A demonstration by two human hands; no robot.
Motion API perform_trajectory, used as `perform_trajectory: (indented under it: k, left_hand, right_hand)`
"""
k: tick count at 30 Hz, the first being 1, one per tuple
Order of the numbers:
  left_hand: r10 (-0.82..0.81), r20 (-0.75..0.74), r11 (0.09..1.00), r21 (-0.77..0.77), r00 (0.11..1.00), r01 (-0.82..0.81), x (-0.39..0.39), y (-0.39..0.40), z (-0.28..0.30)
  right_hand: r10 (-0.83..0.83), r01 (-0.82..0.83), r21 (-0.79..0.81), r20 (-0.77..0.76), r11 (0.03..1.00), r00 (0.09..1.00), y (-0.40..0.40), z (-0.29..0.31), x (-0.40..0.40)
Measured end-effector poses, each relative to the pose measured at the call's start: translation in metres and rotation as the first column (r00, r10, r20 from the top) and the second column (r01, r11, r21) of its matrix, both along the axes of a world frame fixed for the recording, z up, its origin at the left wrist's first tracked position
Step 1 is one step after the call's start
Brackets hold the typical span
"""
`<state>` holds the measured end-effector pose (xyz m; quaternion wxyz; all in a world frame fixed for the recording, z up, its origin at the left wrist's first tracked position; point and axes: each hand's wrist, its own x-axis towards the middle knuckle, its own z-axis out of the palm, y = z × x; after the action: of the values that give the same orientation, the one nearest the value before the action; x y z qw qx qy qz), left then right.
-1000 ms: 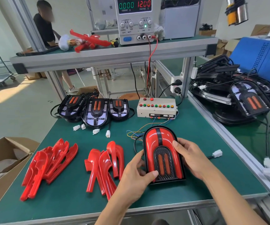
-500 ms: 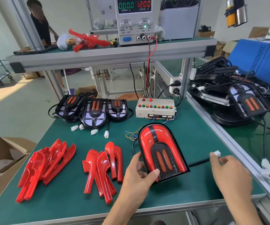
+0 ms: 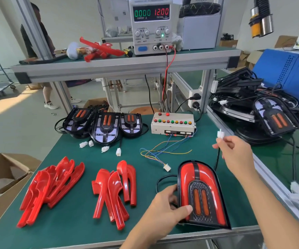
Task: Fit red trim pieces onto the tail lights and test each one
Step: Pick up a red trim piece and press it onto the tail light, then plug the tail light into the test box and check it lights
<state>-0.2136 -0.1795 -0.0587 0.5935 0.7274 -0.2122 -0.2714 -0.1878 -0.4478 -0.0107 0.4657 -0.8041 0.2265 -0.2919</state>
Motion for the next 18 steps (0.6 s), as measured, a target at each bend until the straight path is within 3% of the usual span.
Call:
perform_trajectory:
  k: [3, 10, 14, 18]
  left_hand:
    - [-0.003, -0.016, 1.0, 0.001, 1.0, 0.003, 0.0, -0.012, 0.003]
    - [-0.056, 0.044, 0.998, 0.035, 0.997, 0.054, -0.001, -0.018, -0.001]
    - [-0.027, -0.023, 1.0, 0.011, 0.999, 0.027, 0.004, -0.026, 0.006]
    - [-0.039, 0.021, 0.998, 0.052, 0.999, 0.038, 0.01, -0.036, 0.009]
  right_hand:
    - [0.118, -0.126, 0.078, 0.094, 0.989, 0.989, 0.006, 0.008, 0.013]
    - [0.276, -0.268, 0.175, -0.022, 0.947, 0.961, 0.005, 0.005, 0.034]
    - [0.481, -0.476, 0.074, -0.058, 0.876, 0.875, 0.015, 0.015, 0.037]
    - [0.527, -0.529, 0.018, -0.129, 0.848, 0.84, 0.032, 0.022, 0.043]
